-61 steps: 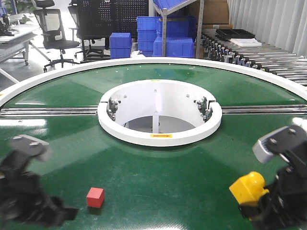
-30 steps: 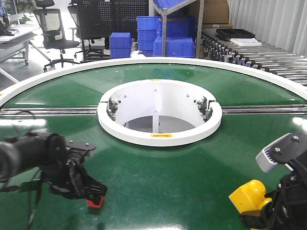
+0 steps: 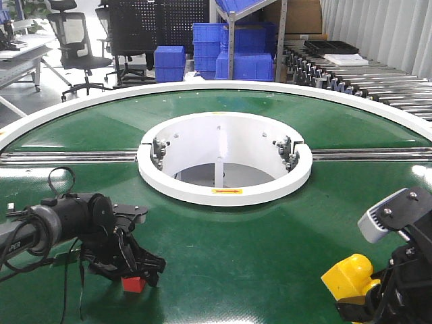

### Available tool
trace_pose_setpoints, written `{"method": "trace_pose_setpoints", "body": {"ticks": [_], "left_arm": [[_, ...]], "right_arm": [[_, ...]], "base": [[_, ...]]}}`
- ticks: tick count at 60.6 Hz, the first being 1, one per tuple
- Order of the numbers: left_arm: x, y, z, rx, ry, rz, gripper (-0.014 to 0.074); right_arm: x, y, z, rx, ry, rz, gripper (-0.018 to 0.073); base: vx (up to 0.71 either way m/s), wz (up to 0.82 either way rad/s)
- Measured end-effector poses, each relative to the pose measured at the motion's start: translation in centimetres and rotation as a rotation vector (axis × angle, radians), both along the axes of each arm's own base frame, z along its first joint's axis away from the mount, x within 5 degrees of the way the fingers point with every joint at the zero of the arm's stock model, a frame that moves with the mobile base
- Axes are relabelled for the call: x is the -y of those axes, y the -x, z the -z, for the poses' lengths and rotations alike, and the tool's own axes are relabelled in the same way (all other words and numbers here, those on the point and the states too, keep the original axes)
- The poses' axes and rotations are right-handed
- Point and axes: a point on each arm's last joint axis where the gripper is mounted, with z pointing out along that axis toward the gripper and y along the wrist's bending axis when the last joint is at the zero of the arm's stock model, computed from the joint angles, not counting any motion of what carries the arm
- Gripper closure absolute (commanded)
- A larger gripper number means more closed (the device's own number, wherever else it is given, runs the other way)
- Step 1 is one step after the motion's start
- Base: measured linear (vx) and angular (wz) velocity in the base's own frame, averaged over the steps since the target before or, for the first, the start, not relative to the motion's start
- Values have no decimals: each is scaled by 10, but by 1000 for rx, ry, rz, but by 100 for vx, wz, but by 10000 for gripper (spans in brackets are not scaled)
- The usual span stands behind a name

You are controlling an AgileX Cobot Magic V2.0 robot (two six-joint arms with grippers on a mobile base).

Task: Pick red and yellow blocks into blue bin
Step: 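Grasp the red cube with the left gripper and lift it, then raise both held blocks clear of the table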

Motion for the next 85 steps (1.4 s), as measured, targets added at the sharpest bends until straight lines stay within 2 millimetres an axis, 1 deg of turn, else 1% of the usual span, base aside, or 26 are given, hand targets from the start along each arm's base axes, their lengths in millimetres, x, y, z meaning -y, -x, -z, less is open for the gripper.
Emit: {"method": "trace_pose_setpoints", "body": {"ticks": [10, 14, 21, 25, 28, 33, 41, 42, 45, 47, 48, 52, 58, 59, 65, 70, 74, 77, 83, 85], "left_arm": [[0, 0, -1, -1, 1, 0, 227], [0, 0, -3, -10, 2, 2, 277], [1, 0, -9, -20, -1, 9, 331], [0, 2, -18, -16, -9, 15, 343], [-2, 4, -27, -7, -15, 20, 346], [-4, 11, -51, 20, -19, 28, 346], [-8, 31, -104, 112, -2, 35, 346], [-9, 36, -114, 131, 3, 36, 346], [-12, 50, -133, 176, 11, 40, 346], [-13, 57, -141, 200, 15, 42, 346], [-15, 64, -148, 219, 18, 46, 346], [-19, 87, -166, 271, 24, 61, 346], [-25, 118, -182, 331, 31, 76, 346], [-27, 127, -184, 338, 32, 78, 346], [-36, 158, -191, 375, 39, 82, 346], [-45, 189, -193, 410, 47, 78, 346], [-51, 208, -193, 434, 52, 76, 346], [-56, 227, -192, 454, 56, 74, 346], [-65, 256, -192, 493, 66, 72, 346], [-68, 265, -189, 495, 66, 72, 346]], "right_arm": [[0, 0, 0, 1, 0, 0, 234], [0, 0, 0, 1, 0, 0, 234], [0, 0, 0, 1, 0, 0, 234], [0, 0, 0, 1, 0, 0, 234], [0, 0, 0, 1, 0, 0, 234], [0, 0, 0, 1, 0, 0, 234], [0, 0, 0, 1, -1, 1, 234], [0, 0, 0, 1, -1, 1, 234], [0, 0, 0, 1, -1, 1, 234], [0, 0, 0, 1, -1, 1, 234], [0, 0, 0, 1, -1, 1, 234], [0, 0, 0, 1, -1, 1, 234], [0, 0, 0, 1, -1, 1, 234], [0, 0, 0, 2, -1, 2, 234], [0, 0, 0, 3, -1, 2, 234], [0, 0, 0, 3, -1, 2, 234], [0, 0, 0, 3, -1, 2, 234], [0, 0, 0, 2, -1, 2, 234], [0, 0, 0, 2, -1, 2, 234], [0, 0, 0, 2, -1, 2, 234]], "base": [[0, 0], [0, 0], [0, 0], [0, 0], [0, 0], [0, 0], [0, 0], [0, 0], [0, 0], [0, 0], [0, 0], [0, 0], [0, 0], [0, 0], [0, 0], [0, 0], [0, 0], [0, 0], [0, 0], [0, 0]]}}
